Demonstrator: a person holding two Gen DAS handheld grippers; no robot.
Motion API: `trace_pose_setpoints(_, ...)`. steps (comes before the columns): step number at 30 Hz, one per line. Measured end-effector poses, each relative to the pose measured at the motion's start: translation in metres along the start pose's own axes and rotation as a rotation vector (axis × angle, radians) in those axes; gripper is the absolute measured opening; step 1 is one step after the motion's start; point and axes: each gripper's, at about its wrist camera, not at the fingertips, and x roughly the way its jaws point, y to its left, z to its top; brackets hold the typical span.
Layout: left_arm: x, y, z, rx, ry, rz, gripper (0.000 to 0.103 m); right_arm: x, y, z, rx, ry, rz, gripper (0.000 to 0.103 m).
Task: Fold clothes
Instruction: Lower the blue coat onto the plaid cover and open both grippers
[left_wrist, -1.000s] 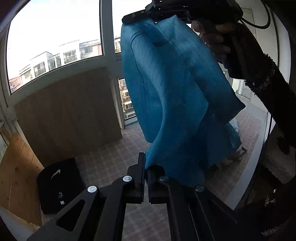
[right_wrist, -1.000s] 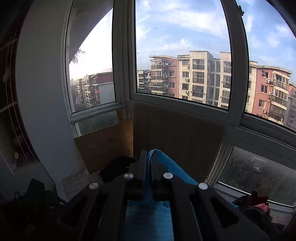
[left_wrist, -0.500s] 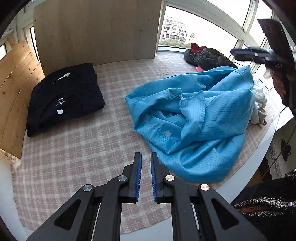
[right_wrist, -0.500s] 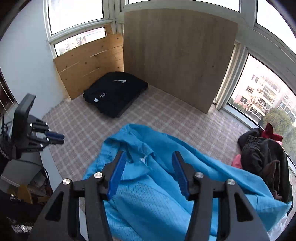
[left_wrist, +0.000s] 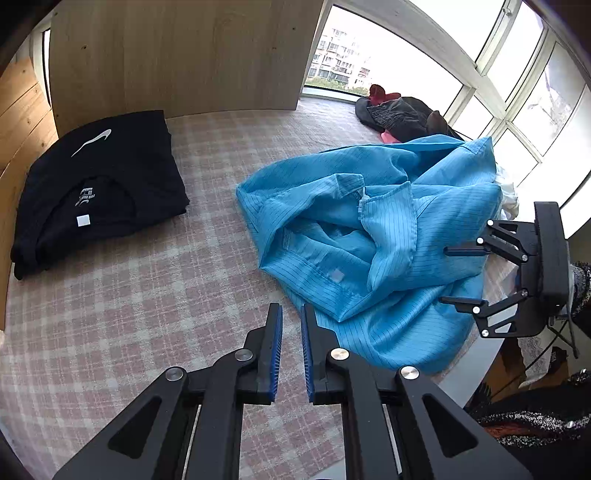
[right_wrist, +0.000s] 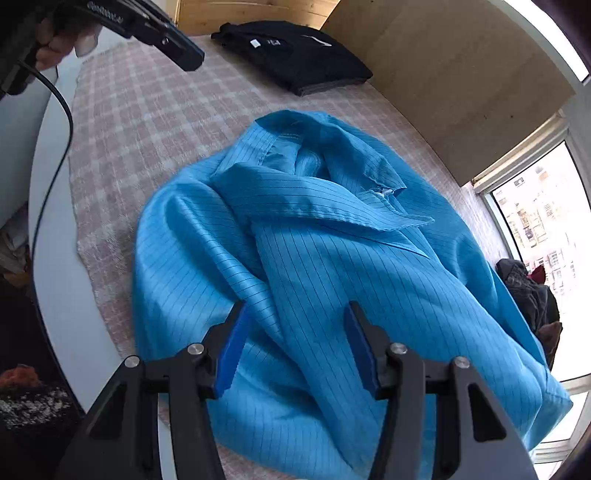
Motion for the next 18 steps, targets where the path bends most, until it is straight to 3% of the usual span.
trace_pose_setpoints(2,0.000,0.000,-0.004,-0.009,-0.005,-0.010,0.010,0.017,-0.001,0.002,-0.048,0.040,-0.043,0.051)
trace_pose_setpoints(3,0.000,0.000,-0.006,-0.013,-0.007,-0.014,0.012,0.023,-0.006,0.001,-0.045,0.063,-0.020,0.050)
trace_pose_setpoints(5,-0.004,0.000,-0.012,-0.022,-0.012,0.002,0.015,0.027,-0.020,-0.002,0.011,0.104,0.072,0.005)
trace_pose_setpoints(12,-0.007,-0.004,-0.013,-0.037,-0.021,0.059,0.015,-0.039,-0.088,-0.025,0.178,0.015,0.134,0.004)
trace_pose_setpoints(15,-0.003,-0.012,0.000,-0.023,-0.029,0.062,0.015,-0.078,-0.122,-0.049,0.260,-0.034,0.056,0.003)
trace_pose_setpoints(18,0.002,-0.026,0.016,0.024,-0.039,0.052,0.016,-0.117,-0.170,-0.093,0.417,-0.051,-0.008,0.002)
